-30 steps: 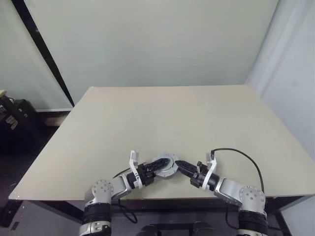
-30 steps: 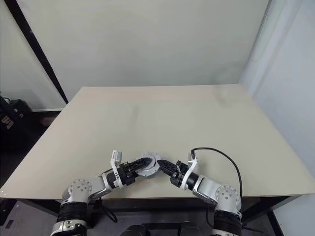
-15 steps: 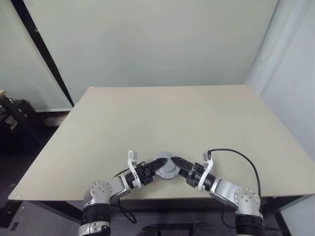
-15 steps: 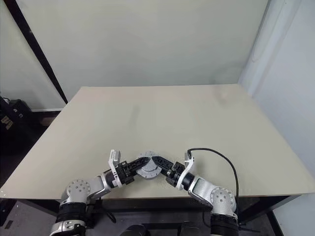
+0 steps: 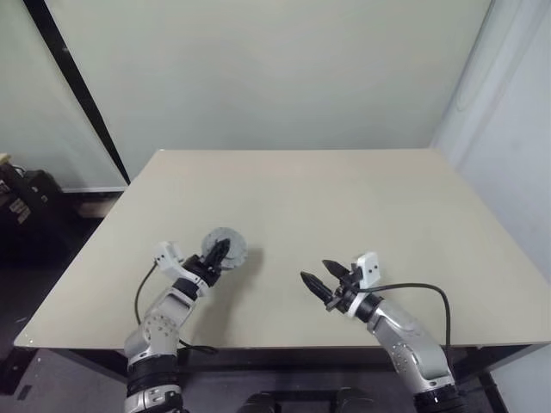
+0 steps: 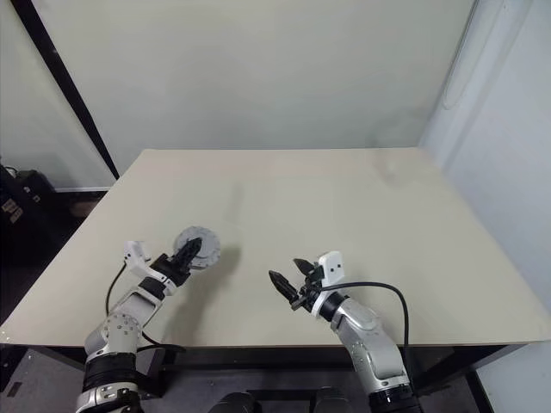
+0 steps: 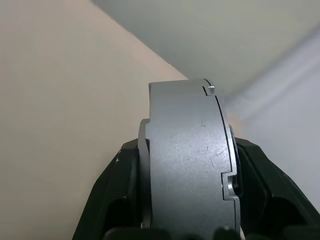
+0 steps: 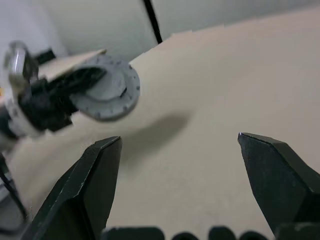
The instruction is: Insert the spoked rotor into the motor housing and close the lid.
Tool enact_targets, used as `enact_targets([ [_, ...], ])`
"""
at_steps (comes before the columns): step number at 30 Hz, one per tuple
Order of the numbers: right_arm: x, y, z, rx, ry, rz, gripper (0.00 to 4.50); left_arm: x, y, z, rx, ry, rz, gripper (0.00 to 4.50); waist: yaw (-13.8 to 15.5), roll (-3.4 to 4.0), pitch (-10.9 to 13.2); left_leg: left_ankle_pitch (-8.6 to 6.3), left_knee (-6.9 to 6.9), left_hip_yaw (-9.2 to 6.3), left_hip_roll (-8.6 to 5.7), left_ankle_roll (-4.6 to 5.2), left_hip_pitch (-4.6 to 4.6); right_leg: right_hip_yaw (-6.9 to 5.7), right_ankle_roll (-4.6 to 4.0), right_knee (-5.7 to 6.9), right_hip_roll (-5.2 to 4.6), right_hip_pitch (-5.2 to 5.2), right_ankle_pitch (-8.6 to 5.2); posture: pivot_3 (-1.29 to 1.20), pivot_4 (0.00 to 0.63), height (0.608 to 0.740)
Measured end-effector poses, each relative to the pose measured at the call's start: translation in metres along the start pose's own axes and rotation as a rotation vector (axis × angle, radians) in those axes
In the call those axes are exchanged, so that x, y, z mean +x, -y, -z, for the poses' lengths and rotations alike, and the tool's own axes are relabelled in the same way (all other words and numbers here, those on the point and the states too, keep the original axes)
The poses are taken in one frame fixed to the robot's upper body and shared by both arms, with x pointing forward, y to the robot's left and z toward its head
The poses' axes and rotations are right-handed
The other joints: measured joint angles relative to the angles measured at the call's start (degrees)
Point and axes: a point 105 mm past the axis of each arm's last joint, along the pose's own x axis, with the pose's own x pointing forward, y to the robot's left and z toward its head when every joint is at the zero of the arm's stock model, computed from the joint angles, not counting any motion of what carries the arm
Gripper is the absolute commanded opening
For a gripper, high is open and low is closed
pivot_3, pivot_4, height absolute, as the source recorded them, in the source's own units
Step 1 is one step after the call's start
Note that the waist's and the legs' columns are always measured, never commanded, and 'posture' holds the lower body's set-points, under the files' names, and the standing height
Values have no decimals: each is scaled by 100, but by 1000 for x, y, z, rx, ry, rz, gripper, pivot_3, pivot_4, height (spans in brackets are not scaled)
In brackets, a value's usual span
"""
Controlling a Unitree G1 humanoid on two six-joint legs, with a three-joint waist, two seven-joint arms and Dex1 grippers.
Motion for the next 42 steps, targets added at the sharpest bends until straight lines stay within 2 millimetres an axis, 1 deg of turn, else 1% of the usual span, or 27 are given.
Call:
enact_targets([
  [3, 0, -2, 7, -120, -27, -23, 4045, -2, -14, 3, 24, 8, -76, 2030, -2, -13, 1, 0, 4, 2, -2, 0, 2, 2, 1, 0, -1, 4, 0, 0, 0, 740],
  [7, -1, -3, 11, -185, -44, -38, 4045, -8, -36, 16, 19, -23, -194, 2030, -2, -30, 3, 1, 7, -2, 0, 1, 4, -1, 1, 6, 0, 4, 1, 0, 0, 740],
  [9, 0, -5, 10, -204, -45, -46, 4045, -9, -40, 17, 26, -25, -222, 2030, -1, -38, 0, 1, 8, -3, 1, 1, 12, -2, 1, 7, 1, 11, 1, 0, 0, 740],
  [11, 1, -6, 10, -217, -44, -53, 4045, -9, -42, 16, 35, -18, -238, 2758, -3, -39, 0, 1, 8, -2, 2, 1, 19, -1, 0, 8, 1, 18, 1, 0, 0, 740],
  [12, 1, -7, 11, -221, -49, -58, 4045, -9, -44, 15, 42, -14, -257, 2965, -5, -39, 0, 1, 9, 1, 4, 1, 20, 0, 0, 9, 2, 17, 1, 0, 0, 740],
  [16, 0, -7, 13, -238, -62, -65, 4045, -15, -57, 18, 73, -14, -349, 4335, -1, -40, 0, 1, 21, -2, 3, 0, 16, -1, 0, 11, 2, 18, 1, 0, 0, 740],
  [17, 0, -7, 13, -239, -63, -66, 4045, -17, -60, 17, 84, -9, -369, 4484, 1, -42, 0, 1, 23, -2, 2, 0, 14, -1, 0, 11, 2, 18, 1, 0, 0, 740],
  [23, 1, -9, 17, -236, -74, -80, 4045, -26, -70, 1, 221, 56, -476, 4484, 2, -43, -2, 1, 25, -2, 1, 0, 16, 0, 0, 12, 2, 23, 2, 0, 0, 740],
  [27, 2, -9, 21, -231, -85, -86, 4045, -36, -70, -9, 309, 98, -513, 4484, 1, -43, -2, 1, 26, -3, 1, 0, 17, 0, 0, 13, 2, 23, 2, 0, 0, 740],
  [30, 3, -9, 23, -229, -90, -87, 4045, -38, -61, -15, 384, 119, -488, 4484, 3, -43, -2, 1, 26, -3, 1, 0, 17, -1, 0, 14, 2, 24, 3, 0, 0, 740],
  [32, 5, -10, 23, -228, -87, -88, 4045, -39, -49, -17, 458, 113, -432, 4484, 3, -43, -2, 1, 27, -2, 1, 0, 16, 0, -1, 15, 2, 24, 2, 0, 0, 740],
  [34, 5, -7, 21, -225, -82, -79, 4045, -37, -33, -18, 518, 91, -327, 4484, 3, -42, -1, 1, 30, -1, 1, 0, 16, 0, -1, 15, 1, 25, 2, 0, 0, 740],
  [35, 5, -4, 19, -219, -77, -69, 4045, -34, -20, -15, 549, 60, -241, 4484, 3, -41, -1, 1, 32, 0, 1, 0, 16, 0, -2, 15, 1, 25, 2, 0, 0, 740],
  [38, 0, 8, 13, -219, -64, -45, 4045, -31, 17, 3, 606, -66, 21, 4484, 0, -34, 0, 1, 36, 4, -1, 0, 16, 3, -2, 14, -1, 28, 1, 0, 0, 740],
  [39, -5, 15, 10, -214, -57, -33, 4045, -32, 32, 14, 618, -129, 132, 4484, -1, -32, 1, 0, 36, 7, -1, 0, 15, 5, -2, 13, -1, 28, 1, 0, 0, 740],
  [41, -18, 31, 4, -222, -51, -16, 4045, -37, 56, 37, 613, -236, 300, 4484, -2, -26, 4, 0, 37, 9, 0, 0, 15, 6, -3, 13, -2, 27, 1, 0, 0, 740],
  [42, -23, 37, 1, -227, -51, -11, 4045, -39, 63, 44, 604, -268, 348, 4484, -3, -25, 4, 0, 37, 9, 1, 0, 16, 6, -3, 13, -2, 27, 1, 0, 0, 740],
])
